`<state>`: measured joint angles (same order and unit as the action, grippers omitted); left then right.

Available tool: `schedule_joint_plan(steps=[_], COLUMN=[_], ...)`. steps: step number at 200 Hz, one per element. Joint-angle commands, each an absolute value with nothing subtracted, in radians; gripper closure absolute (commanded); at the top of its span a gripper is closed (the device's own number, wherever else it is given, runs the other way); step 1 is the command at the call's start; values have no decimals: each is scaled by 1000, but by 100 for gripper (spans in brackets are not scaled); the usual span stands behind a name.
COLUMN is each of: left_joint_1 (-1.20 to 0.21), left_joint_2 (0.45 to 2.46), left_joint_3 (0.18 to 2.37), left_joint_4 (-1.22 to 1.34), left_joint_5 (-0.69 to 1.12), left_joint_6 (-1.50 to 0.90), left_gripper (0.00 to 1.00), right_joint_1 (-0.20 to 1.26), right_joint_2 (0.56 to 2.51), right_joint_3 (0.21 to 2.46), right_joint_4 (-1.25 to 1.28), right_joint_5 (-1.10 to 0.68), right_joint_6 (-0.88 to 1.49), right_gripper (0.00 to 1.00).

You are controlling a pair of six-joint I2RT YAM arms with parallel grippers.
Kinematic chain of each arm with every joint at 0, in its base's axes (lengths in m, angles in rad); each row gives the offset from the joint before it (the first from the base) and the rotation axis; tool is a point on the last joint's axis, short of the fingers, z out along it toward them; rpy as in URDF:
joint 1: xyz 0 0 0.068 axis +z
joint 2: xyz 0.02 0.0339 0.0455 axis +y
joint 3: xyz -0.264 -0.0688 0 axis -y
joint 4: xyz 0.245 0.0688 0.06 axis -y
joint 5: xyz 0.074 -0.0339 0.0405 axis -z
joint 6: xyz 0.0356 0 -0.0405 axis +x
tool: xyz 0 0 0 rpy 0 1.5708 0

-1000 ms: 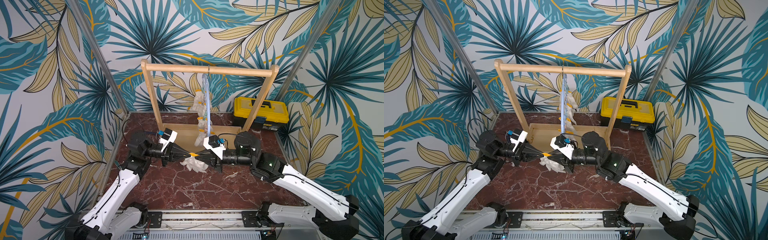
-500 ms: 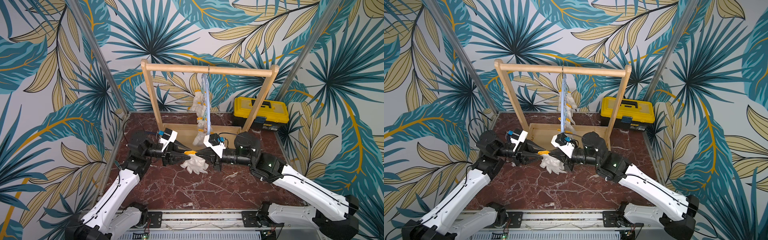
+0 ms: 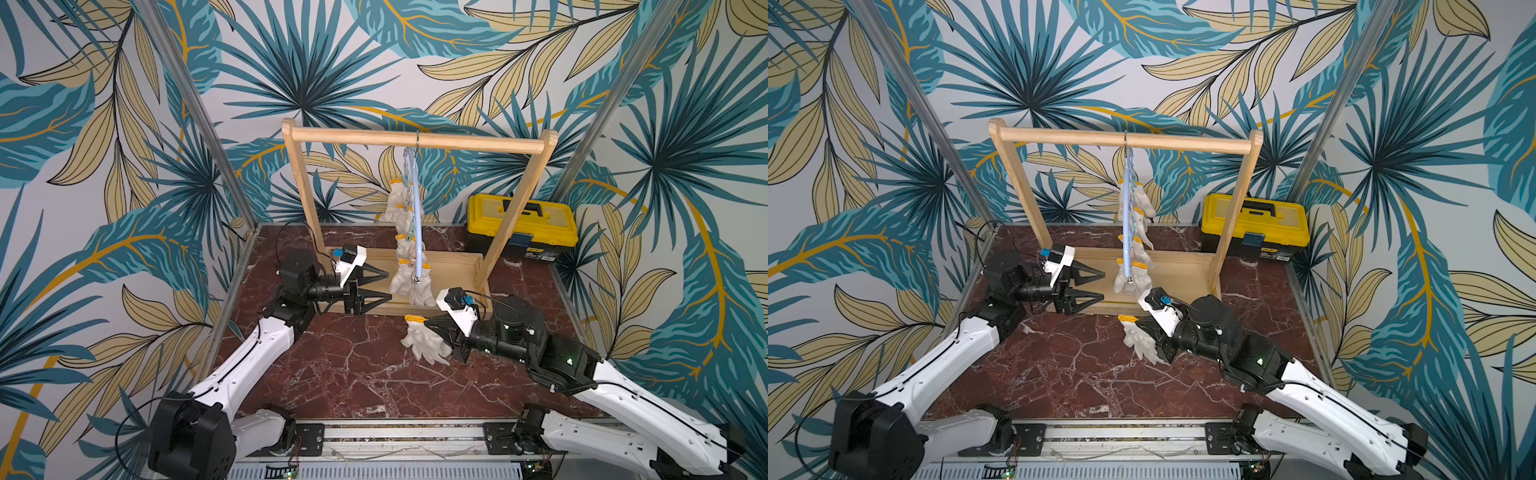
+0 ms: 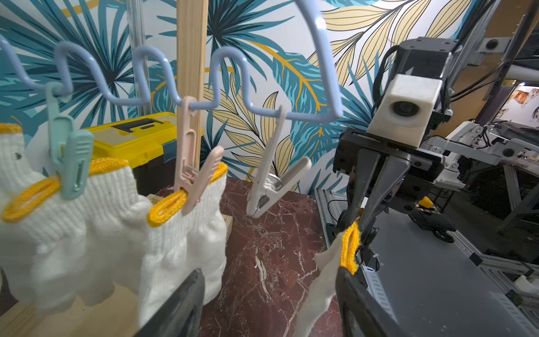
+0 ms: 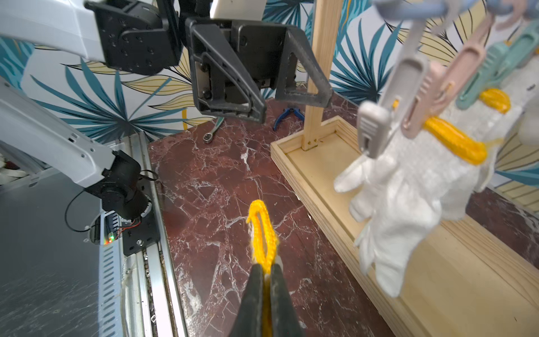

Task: Clip the gloves onto a hanger to dry
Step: Pick up the glove from the center of the board, then open the clamp at the hanger.

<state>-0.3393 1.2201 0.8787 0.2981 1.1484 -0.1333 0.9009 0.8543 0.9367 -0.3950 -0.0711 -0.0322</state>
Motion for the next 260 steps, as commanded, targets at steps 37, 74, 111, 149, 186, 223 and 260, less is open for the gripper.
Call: schedule_joint_plan(steps=[37, 74, 111, 149, 186, 223, 260], left_joint_1=[-435, -477, -511, -539, -561, -577, -594], left_joint_2=[1240, 1235, 1256, 1265, 1267, 1271, 1279], left_joint_3=[977, 998, 1044, 1073, 1097, 1112, 1126], left_joint_4=[307, 307, 245, 223, 177, 140, 137], left_joint_5=[994, 924, 876, 897, 882, 861, 819], left_joint_6=[19, 72, 114, 118, 141, 160, 160], left_gripper=[24, 24, 24, 26, 27, 31, 36], right_joint_1=[757, 719, 701, 696, 696, 692, 689], right_joint_2=[827, 854, 891, 925, 936, 931, 922], right_joint_3=[800, 828, 862, 874, 876, 873, 862], right_joint_4=[-336, -350, -342, -310, -292, -290, -288], right_joint_5=[-141, -218, -267, -288, -295, -290, -281], right_joint_6=[40, 13, -12, -20, -18, -17, -13], right_gripper=[100, 100, 100, 100, 100, 100, 100])
